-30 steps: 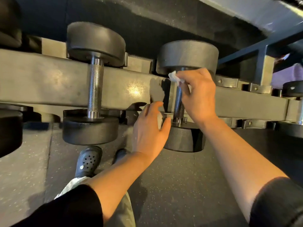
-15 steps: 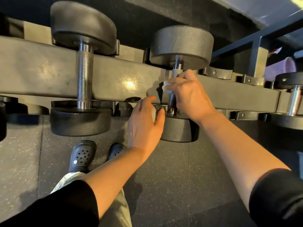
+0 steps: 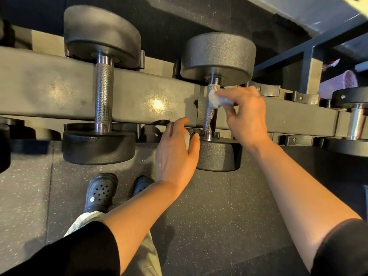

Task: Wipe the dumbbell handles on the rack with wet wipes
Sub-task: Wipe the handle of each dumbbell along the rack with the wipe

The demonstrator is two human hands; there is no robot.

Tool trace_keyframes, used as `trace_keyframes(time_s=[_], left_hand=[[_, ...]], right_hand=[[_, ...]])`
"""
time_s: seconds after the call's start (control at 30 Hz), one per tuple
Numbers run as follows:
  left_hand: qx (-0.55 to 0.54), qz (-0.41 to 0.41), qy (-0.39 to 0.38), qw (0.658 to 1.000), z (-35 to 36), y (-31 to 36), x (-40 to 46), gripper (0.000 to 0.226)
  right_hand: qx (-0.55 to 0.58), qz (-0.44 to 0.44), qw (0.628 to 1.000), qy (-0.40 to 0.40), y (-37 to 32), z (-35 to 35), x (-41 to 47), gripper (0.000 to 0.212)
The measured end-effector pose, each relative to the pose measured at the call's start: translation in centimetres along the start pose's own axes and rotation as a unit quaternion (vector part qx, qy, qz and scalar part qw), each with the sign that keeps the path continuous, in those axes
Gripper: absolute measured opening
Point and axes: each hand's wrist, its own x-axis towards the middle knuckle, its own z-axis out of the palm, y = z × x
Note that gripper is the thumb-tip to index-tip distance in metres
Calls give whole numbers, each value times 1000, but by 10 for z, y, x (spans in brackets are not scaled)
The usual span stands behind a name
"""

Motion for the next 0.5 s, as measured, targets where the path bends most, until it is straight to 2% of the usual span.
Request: trace_keyframes(time_s=[0.07, 0.23, 0.33, 0.5], left_hand=[[7, 1, 9, 1000, 2, -1, -1, 38], [-2, 1, 20, 1000, 4, -2, -3, 47], [-6, 6, 26, 1000, 3, -3, -4, 48], [-1, 7, 21, 1000, 1, -1, -3, 49]], right_hand=[[-4, 9, 999, 38, 1, 7, 12, 34], [-1, -15, 1000, 18, -1, 18, 9, 24], [34, 14, 999, -30, 1, 12, -1, 23], [121, 137, 972, -150, 4, 4, -16, 22]])
